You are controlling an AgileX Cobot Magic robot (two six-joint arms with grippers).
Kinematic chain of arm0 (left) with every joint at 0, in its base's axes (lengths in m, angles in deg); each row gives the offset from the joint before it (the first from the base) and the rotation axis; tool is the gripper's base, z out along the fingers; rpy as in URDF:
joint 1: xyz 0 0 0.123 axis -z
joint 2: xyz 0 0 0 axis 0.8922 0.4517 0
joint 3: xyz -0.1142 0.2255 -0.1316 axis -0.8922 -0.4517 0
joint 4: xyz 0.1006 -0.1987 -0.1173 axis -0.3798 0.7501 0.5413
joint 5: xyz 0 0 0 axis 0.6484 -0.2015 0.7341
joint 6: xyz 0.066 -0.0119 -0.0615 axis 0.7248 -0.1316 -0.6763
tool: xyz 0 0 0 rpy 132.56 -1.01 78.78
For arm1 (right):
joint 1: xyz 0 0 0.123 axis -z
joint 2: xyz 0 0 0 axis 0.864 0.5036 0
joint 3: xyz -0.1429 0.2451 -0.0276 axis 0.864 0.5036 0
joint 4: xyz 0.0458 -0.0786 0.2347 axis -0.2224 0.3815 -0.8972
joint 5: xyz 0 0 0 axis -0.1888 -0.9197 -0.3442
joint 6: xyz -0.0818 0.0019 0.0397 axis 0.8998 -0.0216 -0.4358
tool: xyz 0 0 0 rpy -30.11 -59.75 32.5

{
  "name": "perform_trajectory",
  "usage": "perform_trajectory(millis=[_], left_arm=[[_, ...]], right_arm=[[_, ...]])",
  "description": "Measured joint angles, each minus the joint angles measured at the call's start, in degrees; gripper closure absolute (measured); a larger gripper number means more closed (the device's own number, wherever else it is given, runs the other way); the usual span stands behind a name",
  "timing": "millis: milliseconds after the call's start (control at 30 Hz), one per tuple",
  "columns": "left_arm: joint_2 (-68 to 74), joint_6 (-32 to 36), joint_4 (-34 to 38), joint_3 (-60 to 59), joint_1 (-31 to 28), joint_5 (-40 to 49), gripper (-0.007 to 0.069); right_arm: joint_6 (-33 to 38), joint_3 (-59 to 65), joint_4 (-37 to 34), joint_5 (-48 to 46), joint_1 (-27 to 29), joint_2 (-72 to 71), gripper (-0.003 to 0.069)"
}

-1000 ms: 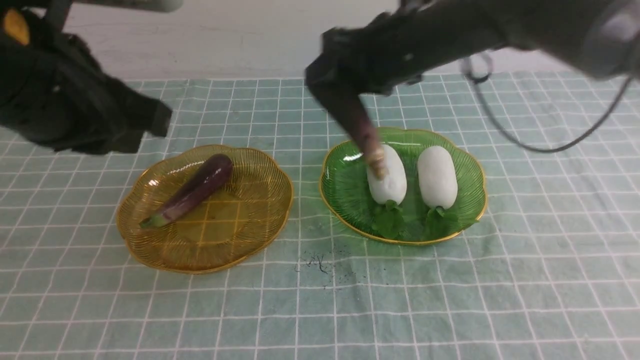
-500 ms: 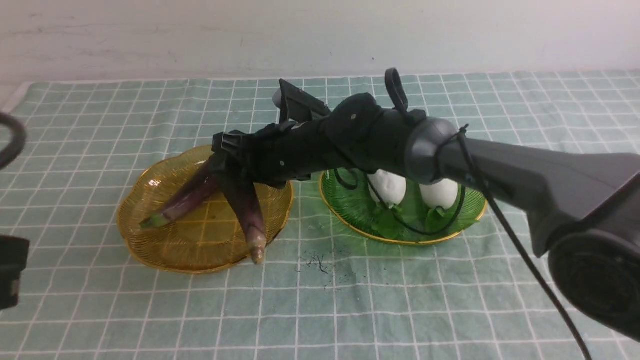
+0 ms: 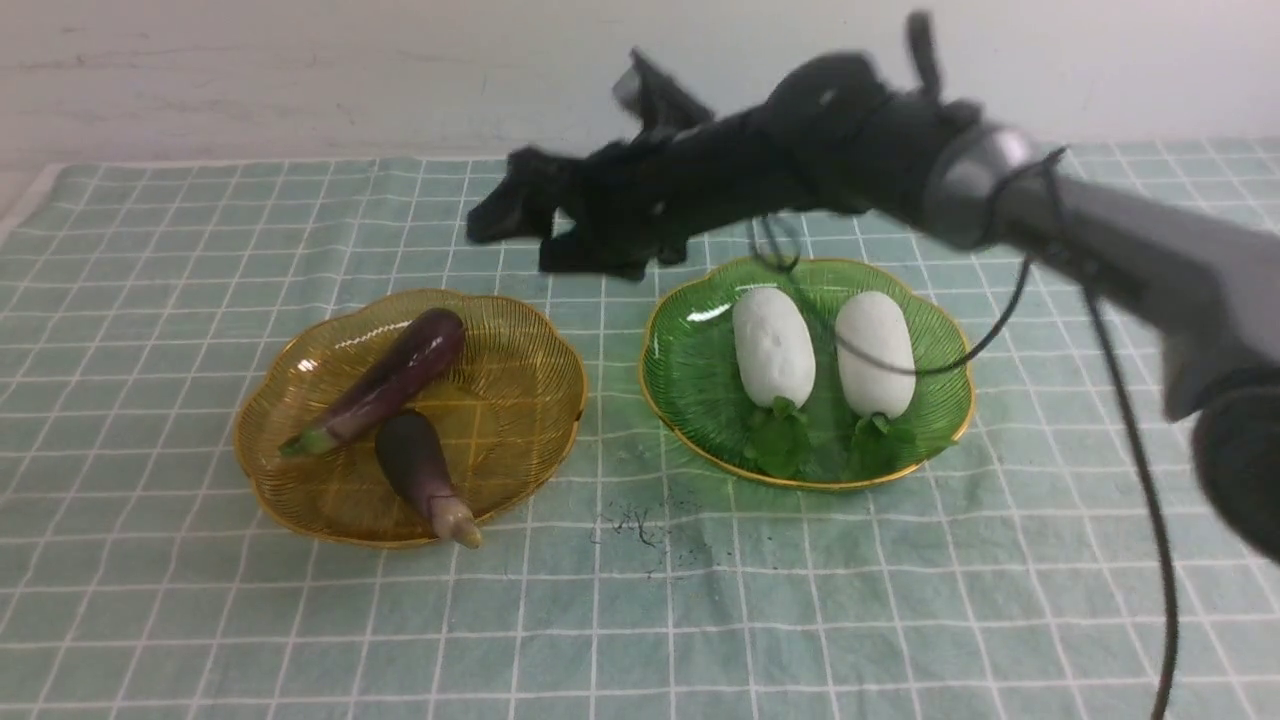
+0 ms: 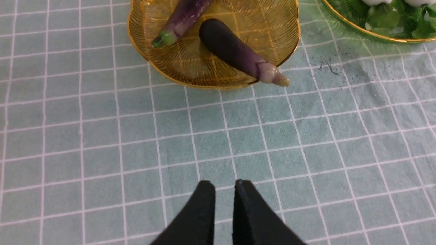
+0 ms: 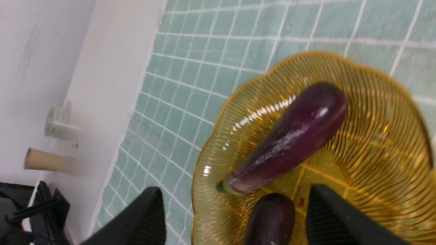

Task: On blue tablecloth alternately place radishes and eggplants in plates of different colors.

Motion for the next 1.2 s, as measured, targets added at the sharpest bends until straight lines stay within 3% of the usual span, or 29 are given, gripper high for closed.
perform_trajectory(millis=[33,133,267,400,433,467,533,733,867,933,1000,1033,1067,1200], left_arm=[[0.0,0.0,0.0,0.0,0.0,0.5,0.0556],[0.0,-0.1,0.0,0.0,0.0,0.6,0.0556],[0.0,-0.1,0.0,0.0,0.0,0.4,0.0556],[0.0,-0.1,0.1,0.0,0.0,-1.4,0.0556],[0.0,-0.1,0.1,0.0,0.0,-1.6,0.0556],[0.0,-0.1,0.6,0.0,0.0,-3.1,0.0556],[0.2,-0.1,1.3,0.0,0.0,-4.6,0.0556],[2.7,0.1,3.3,-0.7,0.0,-5.8,0.0556],[7.0,0.7,5.4,-1.3,0.0,-6.3,0.0556],[8.2,0.9,6.2,-1.4,0.0,-7.5,0.0556],[9.5,1.0,7.0,-1.4,0.0,-10.9,0.0556],[9.6,1.0,7.0,-1.4,0.0,-11.4,0.0556],[9.7,1.0,7.0,-1.4,0.0,-13.0,0.0556],[9.7,1.0,7.0,-1.4,0.0,-16.7,0.0556]], right_arm=[[-0.6,-2.1,1.2,-5.4,3.4,-2.8,0.0305],[-0.9,-5.8,4.8,-13.9,8.3,-7.5,0.0541],[-3.1,-8.6,12.8,-20.5,12.9,-13.7,0.0654],[-8.5,-7.8,30.1,-22.3,15.1,-23.7,0.0670],[-8.7,-7.5,31.0,-22.3,15.1,-24.8,0.0671],[-10.8,-5.6,38.6,-22.7,15.2,-30.3,0.0671],[-12.0,-2.1,44.0,-23.0,15.2,-37.7,0.0671],[-12.9,9.0,48.0,-23.2,15.2,-53.3,0.0671],[-13.1,23.1,48.5,-19.9,15.2,-67.8,0.0671],[-13.1,31.0,48.6,-13.8,15.2,-75.5,0.0671],[-13.1,44.7,48.7,-0.7,15.2,-88.5,0.0671],[-13.1,45.7,48.7,0.4,15.2,-89.5,0.0671],[-13.1,54.1,48.7,9.8,15.2,-97.3,0.0671],[-13.1,69.6,48.6,26.5,15.2,-111.1,0.0671]])
